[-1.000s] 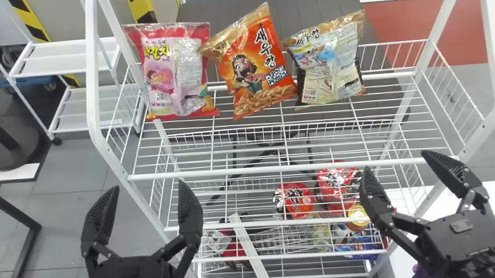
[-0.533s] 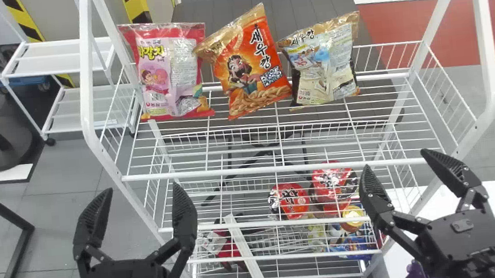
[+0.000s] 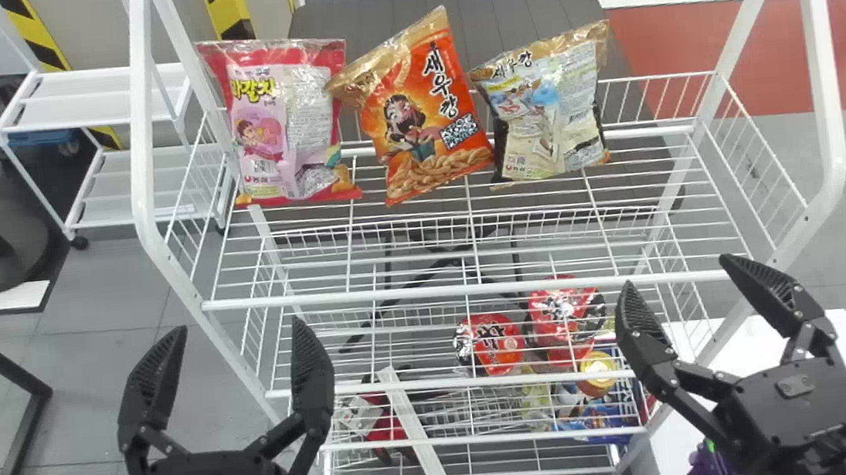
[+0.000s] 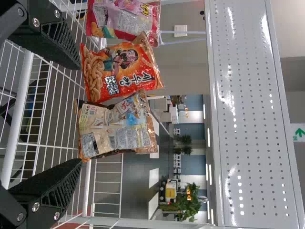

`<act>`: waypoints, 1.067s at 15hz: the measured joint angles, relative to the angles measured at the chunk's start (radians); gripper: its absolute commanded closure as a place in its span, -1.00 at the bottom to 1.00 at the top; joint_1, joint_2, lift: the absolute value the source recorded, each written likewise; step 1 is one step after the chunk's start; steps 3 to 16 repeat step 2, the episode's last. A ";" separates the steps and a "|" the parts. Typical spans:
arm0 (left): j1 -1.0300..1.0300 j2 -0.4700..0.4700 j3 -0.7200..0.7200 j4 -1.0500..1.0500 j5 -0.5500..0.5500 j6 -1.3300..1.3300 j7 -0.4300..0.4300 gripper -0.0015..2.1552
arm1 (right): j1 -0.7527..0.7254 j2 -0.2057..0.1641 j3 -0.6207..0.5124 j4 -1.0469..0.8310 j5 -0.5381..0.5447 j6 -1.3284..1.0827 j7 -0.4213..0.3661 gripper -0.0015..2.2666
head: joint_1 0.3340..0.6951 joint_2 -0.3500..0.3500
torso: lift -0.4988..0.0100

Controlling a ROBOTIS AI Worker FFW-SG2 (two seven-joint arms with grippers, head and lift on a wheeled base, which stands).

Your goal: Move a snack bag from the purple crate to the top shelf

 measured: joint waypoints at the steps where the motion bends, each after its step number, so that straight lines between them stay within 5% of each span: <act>1: 0.001 0.000 0.000 -0.001 0.000 0.000 0.000 -0.92 | 0.000 0.000 0.000 -0.002 0.000 -0.001 0.000 -0.87 | 1.00 0.00 | 0.97; 16: 0.002 0.000 0.000 -0.001 -0.001 -0.001 0.001 -0.92 | 0.001 0.000 0.000 -0.003 0.000 -0.002 0.000 -0.87 | 1.00 0.00 | 0.97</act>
